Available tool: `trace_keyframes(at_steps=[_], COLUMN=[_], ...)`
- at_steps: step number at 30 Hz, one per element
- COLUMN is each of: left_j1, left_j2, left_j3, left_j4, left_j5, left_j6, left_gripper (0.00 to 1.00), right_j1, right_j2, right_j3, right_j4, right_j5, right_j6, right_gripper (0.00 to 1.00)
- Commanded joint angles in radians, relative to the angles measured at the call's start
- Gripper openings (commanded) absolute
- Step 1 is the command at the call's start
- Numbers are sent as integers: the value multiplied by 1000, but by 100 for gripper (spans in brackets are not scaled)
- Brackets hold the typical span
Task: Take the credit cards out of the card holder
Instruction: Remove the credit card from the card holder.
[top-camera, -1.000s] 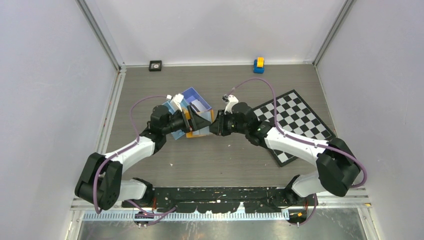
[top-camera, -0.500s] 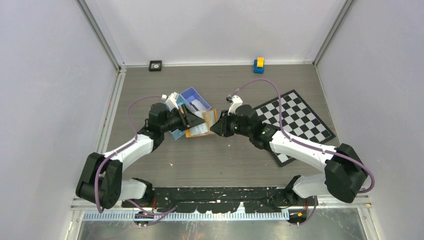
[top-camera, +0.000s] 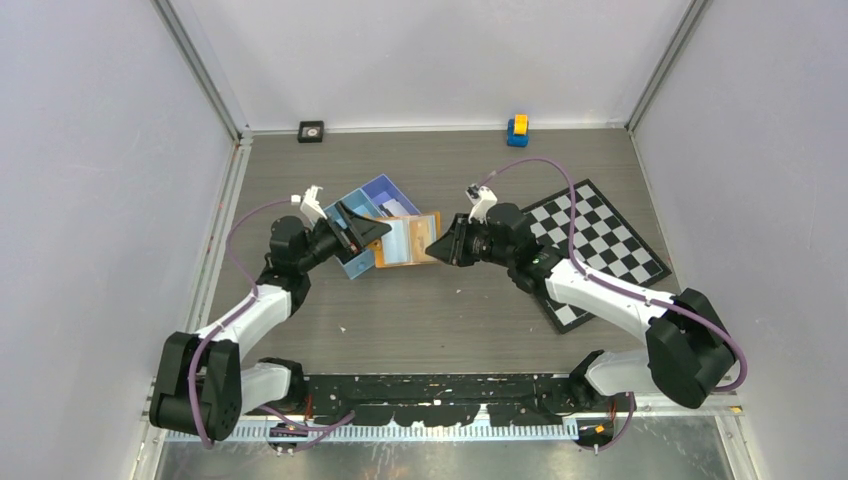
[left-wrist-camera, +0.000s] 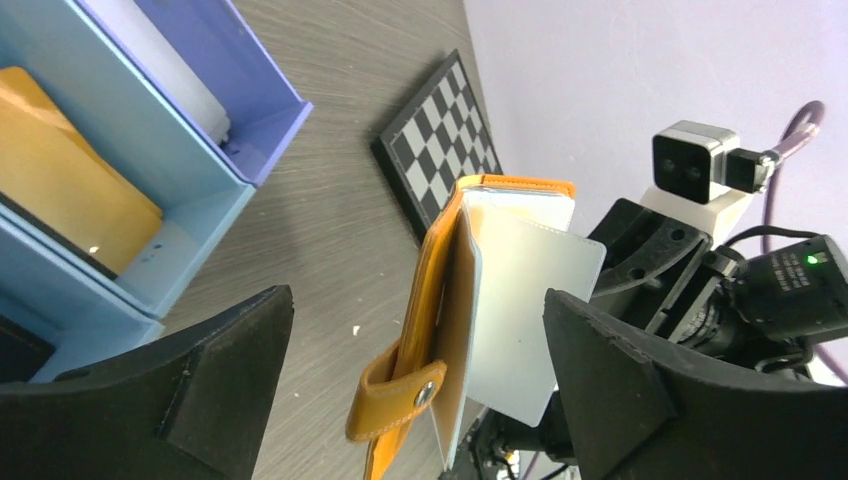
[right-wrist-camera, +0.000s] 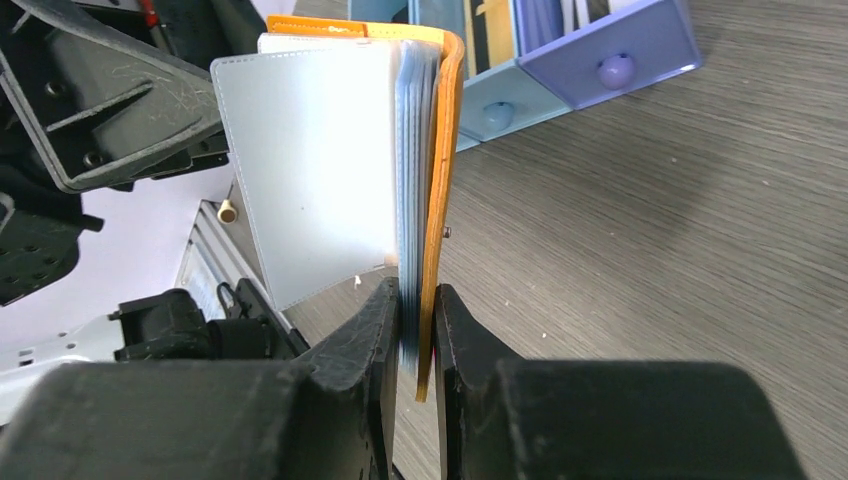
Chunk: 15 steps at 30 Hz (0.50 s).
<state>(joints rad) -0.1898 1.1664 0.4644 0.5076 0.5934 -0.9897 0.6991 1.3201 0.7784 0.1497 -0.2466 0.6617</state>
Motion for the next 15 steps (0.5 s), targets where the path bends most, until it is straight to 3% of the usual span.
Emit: trace_keyframes(at_steps=[1,8,15], left_j1=[0,-45,-192], left_j2=[12,46,-40], left_j3=[13,34,118], left_j4=[94,124,-125], left_j5=[68,85,-56], left_j6=[-18,2,205], left_gripper=[100,100,100], right_j1=[2,1,37], right_j2=[-9,1,24], right_j3=[8,13,62], right_j4=[114,116,15], right_j5=[-71,-87,-9], right_j6=[23,23,-28], right_gripper=[0,0,0])
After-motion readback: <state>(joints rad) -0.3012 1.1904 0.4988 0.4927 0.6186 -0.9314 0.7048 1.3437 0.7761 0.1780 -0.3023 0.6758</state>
